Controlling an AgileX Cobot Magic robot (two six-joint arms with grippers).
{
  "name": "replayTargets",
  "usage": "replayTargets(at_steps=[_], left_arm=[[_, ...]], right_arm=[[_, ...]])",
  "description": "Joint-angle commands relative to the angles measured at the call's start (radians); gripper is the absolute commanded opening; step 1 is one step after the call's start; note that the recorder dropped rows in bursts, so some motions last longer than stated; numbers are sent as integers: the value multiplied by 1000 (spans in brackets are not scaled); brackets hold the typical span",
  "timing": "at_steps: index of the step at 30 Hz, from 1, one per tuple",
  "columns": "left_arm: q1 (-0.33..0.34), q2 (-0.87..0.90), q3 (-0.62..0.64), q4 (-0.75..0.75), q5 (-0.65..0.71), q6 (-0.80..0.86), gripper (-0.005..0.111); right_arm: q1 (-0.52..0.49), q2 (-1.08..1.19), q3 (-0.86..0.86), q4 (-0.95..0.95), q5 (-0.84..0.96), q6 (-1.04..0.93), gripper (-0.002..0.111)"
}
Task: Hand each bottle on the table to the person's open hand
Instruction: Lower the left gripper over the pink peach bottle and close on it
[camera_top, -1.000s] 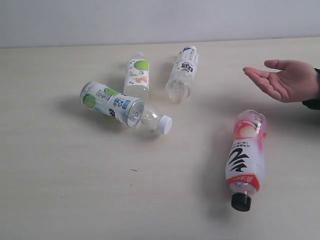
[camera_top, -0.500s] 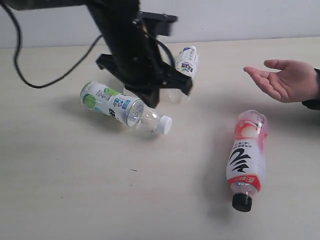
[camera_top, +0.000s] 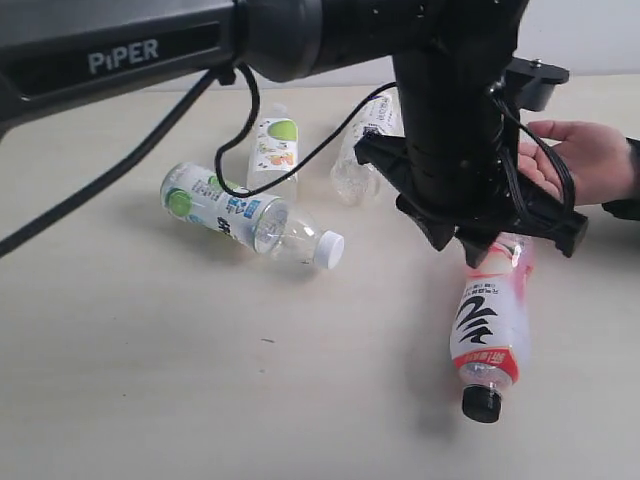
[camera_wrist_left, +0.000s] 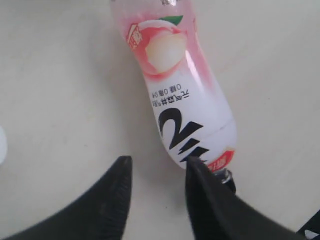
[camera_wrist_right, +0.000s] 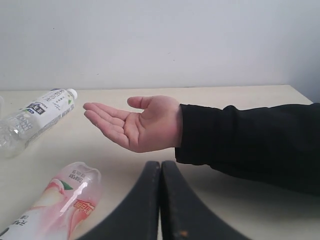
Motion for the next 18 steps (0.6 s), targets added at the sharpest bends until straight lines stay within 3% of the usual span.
replayTargets(at_steps=[1, 4, 18], left_arm=[[-11, 34, -32, 6, -24, -29, 63], [-12, 57, -32, 6, -44, -29, 75], [-45, 136, -35, 9, -145, -26, 74]], right_arm=[[-5, -5, 5, -5, -5, 6, 0], [-5, -5, 5, -5, -5, 6, 0], [-5, -5, 5, -5, -5, 6, 0]])
